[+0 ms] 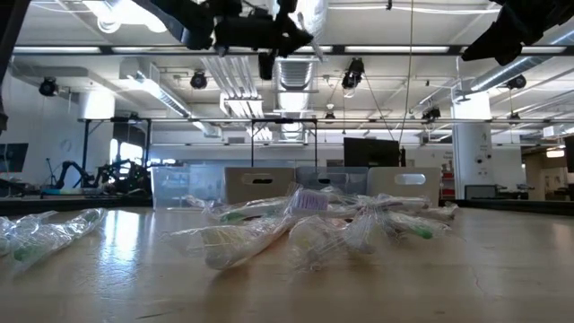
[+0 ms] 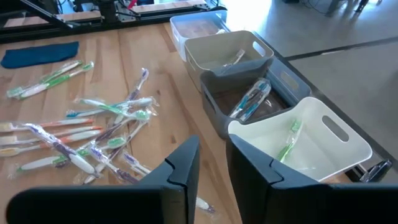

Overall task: Pick & Place Toothbrushes
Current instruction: Put the purple toothbrush into the gray bin

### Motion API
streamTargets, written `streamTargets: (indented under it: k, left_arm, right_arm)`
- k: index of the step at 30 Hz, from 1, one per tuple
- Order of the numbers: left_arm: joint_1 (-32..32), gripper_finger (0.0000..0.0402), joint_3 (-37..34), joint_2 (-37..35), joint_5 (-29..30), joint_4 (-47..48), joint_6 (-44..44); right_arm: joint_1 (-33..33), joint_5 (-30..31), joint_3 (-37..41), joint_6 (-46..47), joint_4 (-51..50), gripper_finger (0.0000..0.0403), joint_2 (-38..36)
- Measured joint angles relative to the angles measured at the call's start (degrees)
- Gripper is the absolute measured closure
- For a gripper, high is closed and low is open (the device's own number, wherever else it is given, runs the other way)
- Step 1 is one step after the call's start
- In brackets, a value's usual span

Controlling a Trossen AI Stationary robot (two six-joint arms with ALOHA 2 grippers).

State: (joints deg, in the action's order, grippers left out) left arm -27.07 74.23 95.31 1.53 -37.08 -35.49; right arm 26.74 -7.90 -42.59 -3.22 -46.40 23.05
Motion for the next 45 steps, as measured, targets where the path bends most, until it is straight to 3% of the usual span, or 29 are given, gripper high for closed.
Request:
streamTargets:
  k: [5,12,26,33,39,45]
  left_arm:
    - [-2.3,0.038,-3.7,-0.7,4.5,1.6,-8.0]
    - [-2.5,0.0381,-9.7,-5.1,15.8,16.5,-16.8]
    - [-0.8,0.0382,-21.1,-7.9,20.2,25.7,-35.4]
    - [0.9,0.0383,-16.9,-7.9,21.2,38.0,-38.7]
    - [3.6,0.0384,-8.6,-7.4,28.7,52.1,-40.3]
    - [5.6,0.0384,-1.4,-4.6,34.0,58.0,-45.6]
  right_arm:
    - [0.0,0.0,0.0,0.0,0.0,0.0345,0.0]
    - [0.0,0.0,0.0,0.0,0.0,0.0356,0.0]
    - [0.0,0.0,0.0,0.0,0.0,0.0317,0.0]
    - [0.0,0.0,0.0,0.0,0.0,0.0297,0.0]
    - [0.0,0.0,0.0,0.0,0.0,0.0283,0.0]
    - [0.0,0.0,0.0,0.0,0.0,0.0268,0.0]
